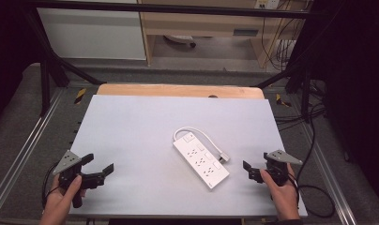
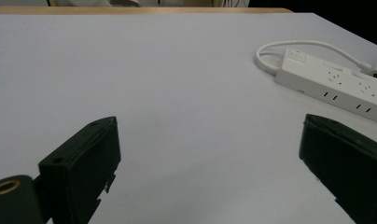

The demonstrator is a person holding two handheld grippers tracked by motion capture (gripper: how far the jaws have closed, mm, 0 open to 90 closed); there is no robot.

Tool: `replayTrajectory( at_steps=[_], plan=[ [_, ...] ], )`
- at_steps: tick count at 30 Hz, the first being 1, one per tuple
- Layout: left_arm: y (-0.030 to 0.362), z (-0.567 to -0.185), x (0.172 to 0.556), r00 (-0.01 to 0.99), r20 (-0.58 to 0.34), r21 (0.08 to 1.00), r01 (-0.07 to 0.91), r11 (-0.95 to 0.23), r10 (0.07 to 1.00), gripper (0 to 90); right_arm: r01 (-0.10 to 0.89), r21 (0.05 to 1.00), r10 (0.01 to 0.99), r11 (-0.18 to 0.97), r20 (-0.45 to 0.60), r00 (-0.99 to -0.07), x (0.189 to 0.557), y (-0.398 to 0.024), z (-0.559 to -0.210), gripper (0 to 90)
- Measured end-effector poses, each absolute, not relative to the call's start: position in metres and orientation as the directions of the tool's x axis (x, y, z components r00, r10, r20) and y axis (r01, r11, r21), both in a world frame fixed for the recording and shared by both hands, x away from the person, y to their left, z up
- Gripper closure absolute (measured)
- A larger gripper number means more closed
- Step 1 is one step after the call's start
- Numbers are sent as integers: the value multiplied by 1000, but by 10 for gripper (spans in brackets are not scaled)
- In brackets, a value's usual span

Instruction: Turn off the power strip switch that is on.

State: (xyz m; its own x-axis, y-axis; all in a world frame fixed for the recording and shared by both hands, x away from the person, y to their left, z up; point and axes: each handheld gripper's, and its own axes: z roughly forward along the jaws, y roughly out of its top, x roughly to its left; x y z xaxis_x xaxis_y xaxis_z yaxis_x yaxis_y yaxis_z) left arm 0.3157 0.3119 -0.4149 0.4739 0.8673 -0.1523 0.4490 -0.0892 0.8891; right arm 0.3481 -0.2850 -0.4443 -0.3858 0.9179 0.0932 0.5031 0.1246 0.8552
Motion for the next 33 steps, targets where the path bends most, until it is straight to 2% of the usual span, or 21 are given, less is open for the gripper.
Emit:
replayTrajectory(
  at_steps=[33],
  plan=[
    [313, -413, 315, 467, -165, 894, 444, -69, 868, 53, 422, 900, 899, 108, 92, -427, 342, -270, -403, 36]
  ],
)
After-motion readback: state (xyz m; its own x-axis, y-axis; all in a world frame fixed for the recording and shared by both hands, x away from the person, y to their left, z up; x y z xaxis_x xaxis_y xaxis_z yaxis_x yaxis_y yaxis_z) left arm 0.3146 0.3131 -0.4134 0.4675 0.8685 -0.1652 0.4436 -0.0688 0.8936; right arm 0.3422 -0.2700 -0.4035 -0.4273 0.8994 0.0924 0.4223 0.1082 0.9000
